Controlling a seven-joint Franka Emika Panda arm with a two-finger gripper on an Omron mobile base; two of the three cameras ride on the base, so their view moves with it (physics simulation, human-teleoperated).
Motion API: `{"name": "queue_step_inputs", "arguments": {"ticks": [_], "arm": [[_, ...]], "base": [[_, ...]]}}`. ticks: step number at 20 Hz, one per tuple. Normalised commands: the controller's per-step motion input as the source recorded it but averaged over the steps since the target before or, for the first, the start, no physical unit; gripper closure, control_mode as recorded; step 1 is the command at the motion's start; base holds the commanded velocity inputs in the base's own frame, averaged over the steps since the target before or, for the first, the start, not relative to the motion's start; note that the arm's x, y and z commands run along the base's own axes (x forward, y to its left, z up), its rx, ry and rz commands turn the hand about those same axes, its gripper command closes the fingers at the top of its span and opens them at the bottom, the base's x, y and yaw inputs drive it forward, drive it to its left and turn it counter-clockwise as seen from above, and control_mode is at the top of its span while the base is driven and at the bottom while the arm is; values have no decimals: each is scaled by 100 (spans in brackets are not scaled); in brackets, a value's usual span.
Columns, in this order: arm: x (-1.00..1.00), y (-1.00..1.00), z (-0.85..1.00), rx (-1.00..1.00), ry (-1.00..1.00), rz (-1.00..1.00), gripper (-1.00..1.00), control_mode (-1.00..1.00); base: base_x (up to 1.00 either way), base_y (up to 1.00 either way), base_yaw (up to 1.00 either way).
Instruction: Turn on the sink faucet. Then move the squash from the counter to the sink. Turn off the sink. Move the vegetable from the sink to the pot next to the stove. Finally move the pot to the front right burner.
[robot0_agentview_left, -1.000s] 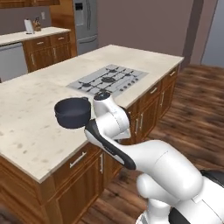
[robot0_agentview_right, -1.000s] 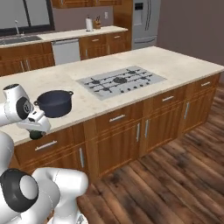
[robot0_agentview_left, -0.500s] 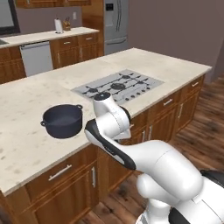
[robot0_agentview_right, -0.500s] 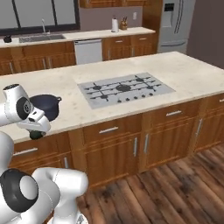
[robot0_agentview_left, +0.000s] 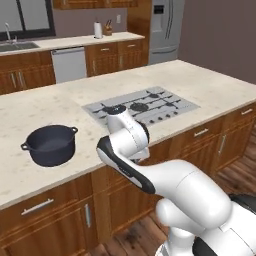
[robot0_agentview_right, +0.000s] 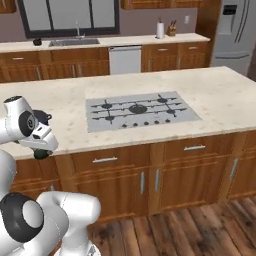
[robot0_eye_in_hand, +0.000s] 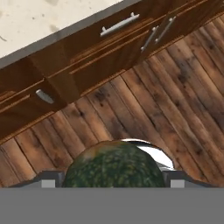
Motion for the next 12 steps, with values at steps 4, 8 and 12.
{"name": "queue_step_inputs", "arguments": {"ticks": [4,8,12], "arm": [[0,0,0,0,0,0,100,100],[0,0,0,0,0,0,100,100],[0,0,0,0,0,0,100,100]], "base": [[34,-78,38],[42,-71,39],[74,-49,43]]}}
